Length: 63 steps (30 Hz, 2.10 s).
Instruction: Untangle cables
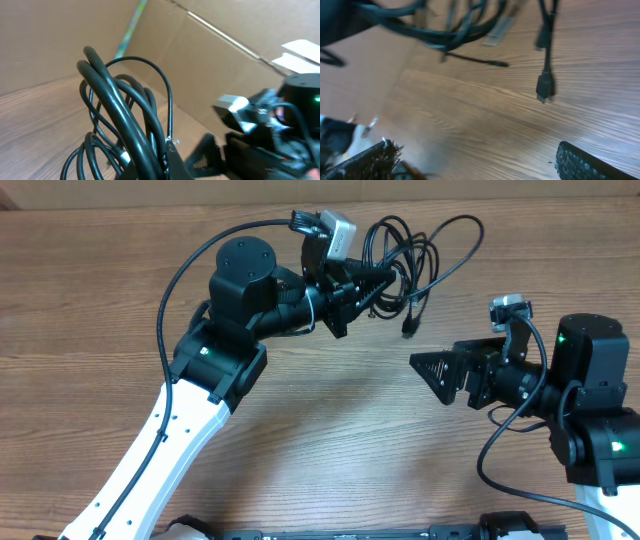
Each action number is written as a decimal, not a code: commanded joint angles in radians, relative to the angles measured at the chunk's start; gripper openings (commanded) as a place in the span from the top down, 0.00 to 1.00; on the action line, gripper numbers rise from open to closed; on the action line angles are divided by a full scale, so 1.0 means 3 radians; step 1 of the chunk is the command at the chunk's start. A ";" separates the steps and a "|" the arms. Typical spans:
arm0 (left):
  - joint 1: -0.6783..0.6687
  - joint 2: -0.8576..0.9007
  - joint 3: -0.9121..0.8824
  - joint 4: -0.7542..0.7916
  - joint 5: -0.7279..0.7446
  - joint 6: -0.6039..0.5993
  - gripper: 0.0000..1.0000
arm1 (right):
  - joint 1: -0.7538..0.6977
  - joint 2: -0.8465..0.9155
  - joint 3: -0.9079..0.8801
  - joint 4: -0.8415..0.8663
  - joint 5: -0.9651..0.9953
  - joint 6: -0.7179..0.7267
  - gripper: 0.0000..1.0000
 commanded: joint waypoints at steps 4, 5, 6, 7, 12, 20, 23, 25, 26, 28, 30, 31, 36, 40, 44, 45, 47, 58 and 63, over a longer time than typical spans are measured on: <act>0.0011 -0.0081 0.0062 -0.0009 0.0380 0.0697 0.96 | -0.0011 -0.0022 0.0051 0.0387 -0.0237 0.0156 0.00; 0.0011 -0.0081 0.0062 -0.0010 0.0525 0.0755 0.96 | -0.0011 -0.0020 0.0051 0.0468 -0.0178 0.0230 0.00; 0.0011 -0.0081 0.0062 -0.0008 0.0736 0.0824 0.96 | -0.0011 -0.0020 0.0051 0.0598 -0.0014 0.0367 0.00; 0.0011 -0.0081 0.0062 -0.0006 0.0813 0.0841 0.96 | -0.0011 -0.0020 0.0051 0.0642 0.0070 0.0415 0.00; 0.0011 -0.0081 0.0062 -0.0008 0.1427 0.1151 0.96 | -0.0011 -0.0020 0.0051 0.0787 0.0772 0.0539 0.00; 0.0047 -0.0081 0.0062 0.0200 0.1591 0.1350 0.96 | -0.0011 -0.0005 0.0051 0.0239 0.1546 0.0521 0.00; 0.0078 -0.0081 0.0062 0.0200 0.1222 0.1354 0.96 | -0.0010 -0.0011 0.0051 0.0004 0.1502 0.0453 0.00; 0.0078 -0.0081 0.0062 0.0206 0.1095 0.1390 0.96 | -0.0010 -0.0065 0.0051 0.0024 0.1137 0.0193 0.00; 0.0078 -0.0081 0.0062 0.0207 0.1088 0.1390 0.96 | -0.0010 -0.0085 0.0051 0.0048 0.1035 0.0148 0.00; 0.0078 -0.0081 0.0062 0.0205 0.1088 0.1387 0.96 | -0.0010 -0.0142 0.0053 0.0117 0.0928 0.0145 0.00; 0.0086 -0.0081 0.0062 0.0202 0.1052 0.1387 0.96 | -0.0010 -0.0215 0.0060 0.0137 0.0912 0.0144 0.00; 0.0094 -0.0081 0.0062 0.0168 0.0946 0.1387 0.96 | -0.0010 -0.0262 0.0060 0.0139 0.0913 0.0137 0.00; 0.0099 -0.0081 0.0062 0.0039 0.1015 0.1710 0.96 | -0.0010 -0.0465 0.0060 0.0197 0.0865 -0.0315 0.00; 0.0099 -0.0081 0.0062 -0.0161 0.1432 0.2246 0.96 | -0.0011 -0.0609 0.0060 0.0507 0.0947 -0.0570 0.00; 0.0099 -0.0081 0.0062 -0.0273 0.1918 0.2546 0.96 | -0.0011 -0.0623 0.0060 0.0931 0.1413 -0.0526 0.00; 0.0099 -0.0081 0.0062 -0.0275 0.1990 0.2555 0.96 | -0.0011 -0.0623 0.0060 0.1003 0.1503 -0.0526 0.00; 0.0099 -0.0081 0.0062 -0.0282 0.2051 0.2564 0.96 | -0.0011 -0.0623 0.0060 0.1119 0.1635 -0.0526 0.00; 0.0099 -0.0081 0.0062 -0.0229 0.2162 0.2646 0.96 | -0.0010 -0.0604 0.0058 0.0969 0.1883 -0.0557 0.00; 0.0099 -0.0080 0.0062 -0.0006 0.2160 0.2630 0.96 | -0.0010 -0.0604 0.0058 0.0682 0.1148 -0.0900 0.03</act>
